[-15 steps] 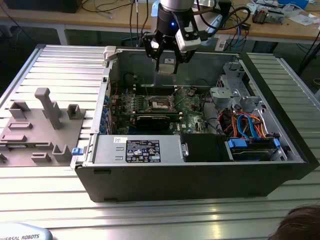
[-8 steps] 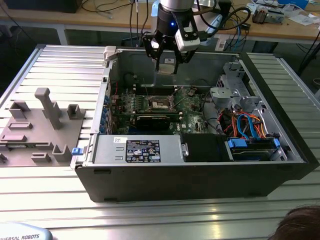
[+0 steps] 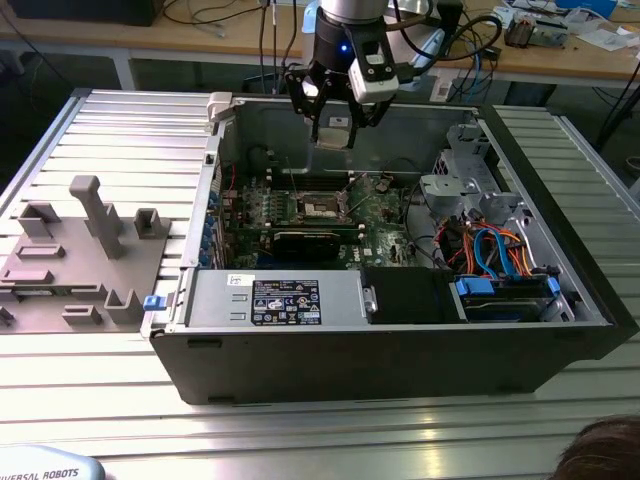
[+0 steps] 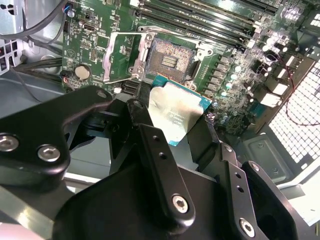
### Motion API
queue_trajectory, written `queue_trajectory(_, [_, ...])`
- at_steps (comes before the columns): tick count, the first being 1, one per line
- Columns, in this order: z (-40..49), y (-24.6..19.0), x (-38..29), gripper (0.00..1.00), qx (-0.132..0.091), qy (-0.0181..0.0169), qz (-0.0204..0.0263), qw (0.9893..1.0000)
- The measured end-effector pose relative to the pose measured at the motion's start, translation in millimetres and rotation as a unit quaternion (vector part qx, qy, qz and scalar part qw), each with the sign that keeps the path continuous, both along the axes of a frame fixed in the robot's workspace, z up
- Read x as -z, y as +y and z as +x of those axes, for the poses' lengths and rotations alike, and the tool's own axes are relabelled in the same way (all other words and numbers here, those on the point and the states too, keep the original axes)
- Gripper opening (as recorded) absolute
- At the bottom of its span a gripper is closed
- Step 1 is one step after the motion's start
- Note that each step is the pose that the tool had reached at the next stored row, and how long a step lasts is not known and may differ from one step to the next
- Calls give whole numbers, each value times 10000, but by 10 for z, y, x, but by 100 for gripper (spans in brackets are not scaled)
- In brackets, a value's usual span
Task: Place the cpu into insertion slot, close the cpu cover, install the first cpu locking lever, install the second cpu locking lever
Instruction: 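Place the cpu into insertion slot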
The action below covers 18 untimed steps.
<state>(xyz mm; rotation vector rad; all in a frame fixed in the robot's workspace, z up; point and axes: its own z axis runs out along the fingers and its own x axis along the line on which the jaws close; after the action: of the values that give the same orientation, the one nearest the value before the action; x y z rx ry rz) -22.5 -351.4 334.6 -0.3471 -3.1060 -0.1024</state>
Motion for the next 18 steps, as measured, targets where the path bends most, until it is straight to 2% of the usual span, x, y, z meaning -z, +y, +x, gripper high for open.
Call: queue_trajectory(18, [0, 0, 5, 55, 245, 0, -7, 9997])
